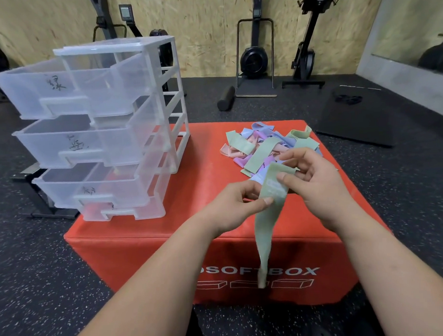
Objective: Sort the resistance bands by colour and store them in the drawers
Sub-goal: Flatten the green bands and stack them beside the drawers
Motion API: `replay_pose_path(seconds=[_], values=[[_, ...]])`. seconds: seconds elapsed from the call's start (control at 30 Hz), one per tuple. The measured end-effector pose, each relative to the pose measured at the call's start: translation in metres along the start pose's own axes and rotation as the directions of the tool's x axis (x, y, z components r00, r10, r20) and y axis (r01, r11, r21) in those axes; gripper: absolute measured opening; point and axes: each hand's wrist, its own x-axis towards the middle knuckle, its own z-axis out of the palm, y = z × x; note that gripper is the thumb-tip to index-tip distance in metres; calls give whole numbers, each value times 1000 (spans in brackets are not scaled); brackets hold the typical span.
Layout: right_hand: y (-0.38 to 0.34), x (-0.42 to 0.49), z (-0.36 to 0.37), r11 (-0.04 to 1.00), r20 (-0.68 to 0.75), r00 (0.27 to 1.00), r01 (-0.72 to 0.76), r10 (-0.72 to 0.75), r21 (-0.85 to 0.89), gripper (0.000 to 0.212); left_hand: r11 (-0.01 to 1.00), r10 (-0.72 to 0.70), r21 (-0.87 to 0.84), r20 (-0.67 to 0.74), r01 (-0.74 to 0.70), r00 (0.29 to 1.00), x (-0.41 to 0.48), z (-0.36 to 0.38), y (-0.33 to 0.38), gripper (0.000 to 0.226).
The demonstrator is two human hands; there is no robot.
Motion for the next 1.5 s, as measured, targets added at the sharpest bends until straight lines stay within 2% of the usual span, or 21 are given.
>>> replay_pose_path(seconds=[0.13,0.27,0.4,0.47,0.57,0.7,0.83,0.97,1.17,1.37,1.5], values=[[11,6,-6,993,-122,992,-30,44,114,29,997,-68,51,91,64,994,5,1,-13,21],[27,11,-19,977,-288,948,-82,138,197,29,982,-167,115,158,150,973,9,-3,-26,11],[51,18,-39,961,-400,887,-147,232,233,31,916,-318,334,275,220,907,8,-2,-38,29],[61,19,-46,947,-432,855,-185,286,262,30,882,-368,412,298,230,880,9,-2,-43,17],[80,16,-56,923,-472,797,-278,377,267,31,854,-388,451,222,258,895,11,-9,-47,15],[108,14,-72,872,-484,726,-414,489,261,32,861,-351,394,1,322,936,15,-31,-53,11],[121,17,-83,845,-458,722,-513,519,148,35,865,-328,298,-270,403,905,20,-50,-66,13],[129,19,-92,834,-410,756,-551,510,23,36,881,-312,217,-403,421,860,28,-52,-78,14],[146,20,-108,787,-374,824,-541,425,-297,32,819,-285,348,-441,456,851,39,-46,-89,18],[154,17,-114,635,-296,895,-446,334,-631,31,725,-304,479,-422,495,854,46,-39,-92,25],[157,16,-112,522,-225,915,-379,335,-764,32,648,-314,574,-396,500,863,48,-34,-92,29]])
